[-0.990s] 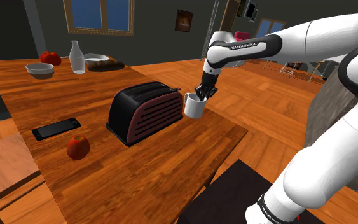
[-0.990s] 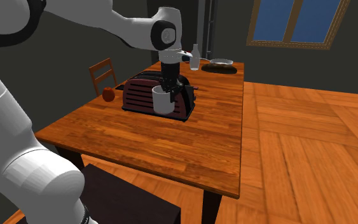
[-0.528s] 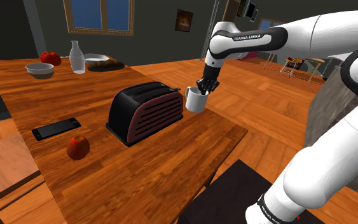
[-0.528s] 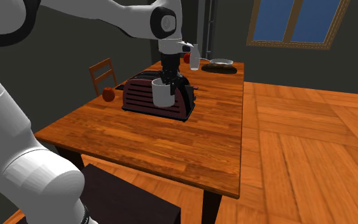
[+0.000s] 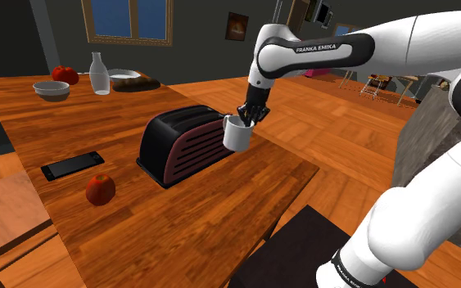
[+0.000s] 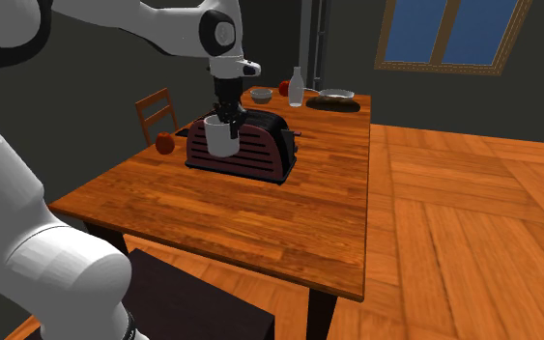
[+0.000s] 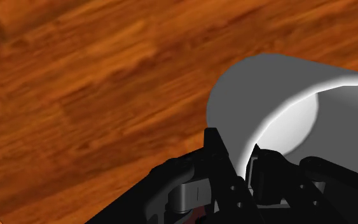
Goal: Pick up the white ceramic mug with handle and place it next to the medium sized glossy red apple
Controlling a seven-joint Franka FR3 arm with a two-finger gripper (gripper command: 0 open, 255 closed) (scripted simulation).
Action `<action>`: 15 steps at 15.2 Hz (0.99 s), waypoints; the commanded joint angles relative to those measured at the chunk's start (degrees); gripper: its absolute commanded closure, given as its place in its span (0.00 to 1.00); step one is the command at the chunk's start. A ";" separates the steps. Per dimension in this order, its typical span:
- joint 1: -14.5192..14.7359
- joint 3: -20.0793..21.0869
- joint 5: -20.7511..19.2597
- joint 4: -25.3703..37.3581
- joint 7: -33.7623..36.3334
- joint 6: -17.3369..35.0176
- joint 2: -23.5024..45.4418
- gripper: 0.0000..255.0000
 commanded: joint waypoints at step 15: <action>9.86 12.29 0.69 10.39 21.98 -1.51 8.75 1.00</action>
